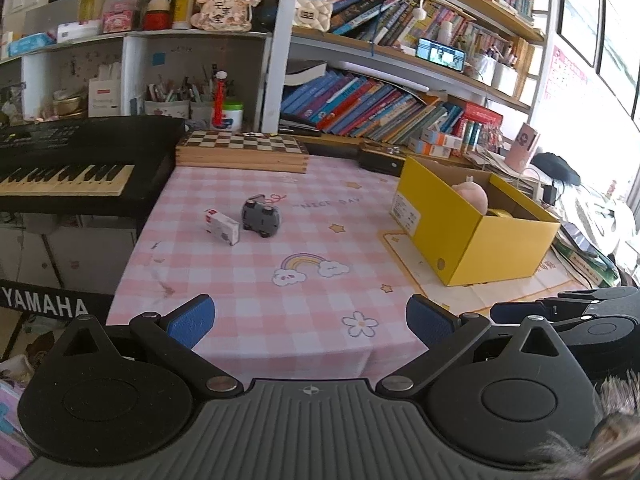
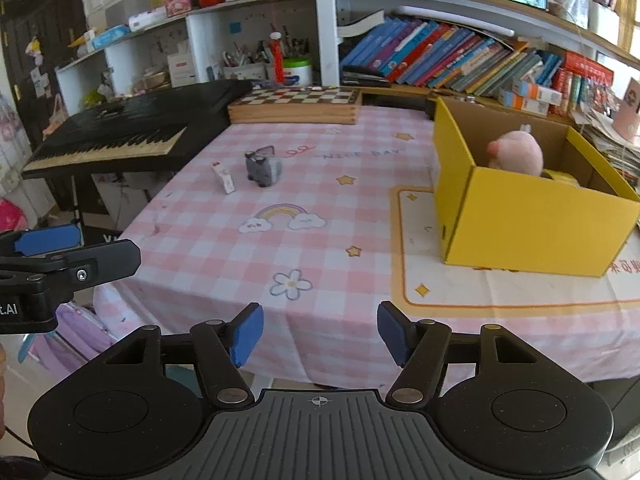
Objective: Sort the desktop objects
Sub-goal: 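Reach the left tool to the white box while the right tool reaches the grey toy truck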
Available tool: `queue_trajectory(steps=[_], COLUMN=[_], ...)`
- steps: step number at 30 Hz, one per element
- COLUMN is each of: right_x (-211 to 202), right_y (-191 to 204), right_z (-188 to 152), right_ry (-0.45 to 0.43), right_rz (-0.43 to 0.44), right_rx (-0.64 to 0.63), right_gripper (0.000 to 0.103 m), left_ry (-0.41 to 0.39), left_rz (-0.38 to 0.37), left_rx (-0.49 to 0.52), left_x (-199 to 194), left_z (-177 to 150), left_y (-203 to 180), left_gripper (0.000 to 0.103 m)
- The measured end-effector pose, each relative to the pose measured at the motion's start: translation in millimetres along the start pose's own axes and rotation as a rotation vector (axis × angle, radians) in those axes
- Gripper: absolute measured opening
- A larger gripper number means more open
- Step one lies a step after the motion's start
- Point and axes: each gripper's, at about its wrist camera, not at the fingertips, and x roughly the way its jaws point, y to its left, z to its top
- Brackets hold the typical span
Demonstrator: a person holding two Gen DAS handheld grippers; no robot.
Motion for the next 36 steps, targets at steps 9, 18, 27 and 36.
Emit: queue_trajectory(steps=[9,18,27,36], right_x=[16,50,91,126], right_y=[3,-10,-35,-51], right_z=[10,41,75,105], right_ry=[0.012,0.018,0.041,0.056], right_rz=[0.034,0.079,0.110,0.156], right_rx=[-0.041,-0.073,-0.098,-0.073], right_gripper=[0.065,0.065,0.066,0.068], left_ry=[0.008,0.012,0.038,0.049], left_rz=[0.027,0.072,0.101,0.156], left_rx=[-0.024,-0.044,-0.091,-0.114], left_x=[12,44,91,129], left_z=[3,21,39,58], left_y=[4,5,4,7], left_gripper=[0.103,0.103,0.103,0.103])
